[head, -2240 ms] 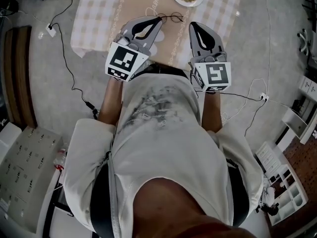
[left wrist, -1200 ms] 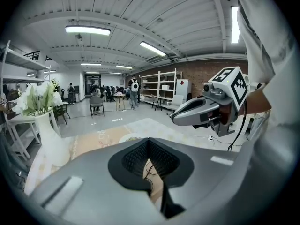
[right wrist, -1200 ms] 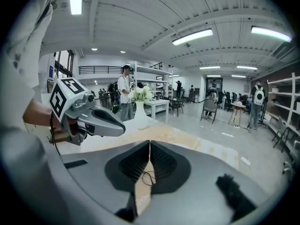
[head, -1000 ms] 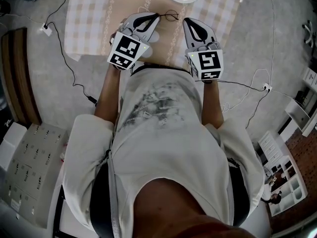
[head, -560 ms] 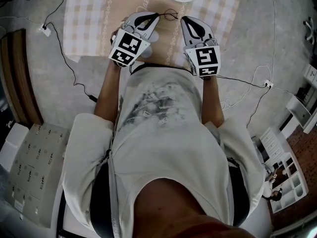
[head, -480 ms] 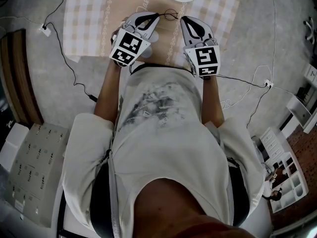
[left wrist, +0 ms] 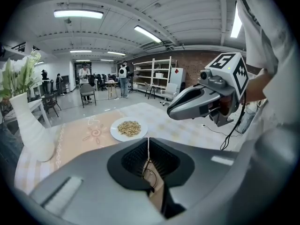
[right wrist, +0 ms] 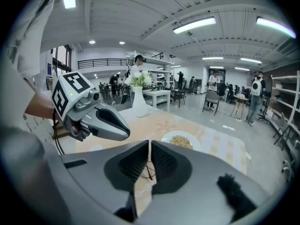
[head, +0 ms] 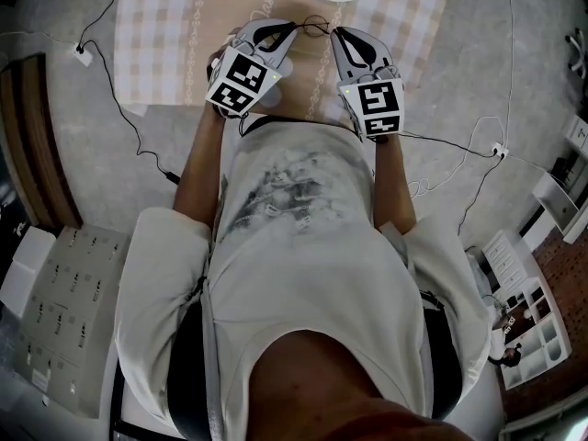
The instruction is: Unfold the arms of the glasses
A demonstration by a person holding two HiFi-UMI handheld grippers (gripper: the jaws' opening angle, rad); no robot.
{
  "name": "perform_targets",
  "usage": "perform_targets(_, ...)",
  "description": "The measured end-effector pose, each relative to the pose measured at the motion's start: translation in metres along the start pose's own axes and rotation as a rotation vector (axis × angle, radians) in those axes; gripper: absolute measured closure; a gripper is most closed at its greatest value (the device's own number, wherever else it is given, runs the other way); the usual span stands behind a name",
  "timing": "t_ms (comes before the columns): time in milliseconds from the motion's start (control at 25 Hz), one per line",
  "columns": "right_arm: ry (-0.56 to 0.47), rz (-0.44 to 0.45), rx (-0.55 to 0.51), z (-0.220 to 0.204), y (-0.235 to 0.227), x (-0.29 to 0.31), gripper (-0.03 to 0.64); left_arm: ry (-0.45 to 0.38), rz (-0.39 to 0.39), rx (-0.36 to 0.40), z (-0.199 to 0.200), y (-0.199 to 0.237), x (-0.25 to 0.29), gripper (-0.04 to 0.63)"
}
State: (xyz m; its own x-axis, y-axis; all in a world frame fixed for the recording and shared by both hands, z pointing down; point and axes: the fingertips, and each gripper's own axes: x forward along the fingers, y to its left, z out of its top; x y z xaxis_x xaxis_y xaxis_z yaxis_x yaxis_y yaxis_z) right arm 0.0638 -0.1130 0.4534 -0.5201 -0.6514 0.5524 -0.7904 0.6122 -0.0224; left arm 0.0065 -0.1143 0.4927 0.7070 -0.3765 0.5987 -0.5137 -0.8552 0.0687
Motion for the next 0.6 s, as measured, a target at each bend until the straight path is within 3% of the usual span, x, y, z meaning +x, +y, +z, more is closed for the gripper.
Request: perform_targets(600, 0.059, 0.023, -0.006, -0.020, -0.005, 0.015, 0.574, 0.084, -0.048, 0.040, -0.016, -0.002, 0.026, 0.555)
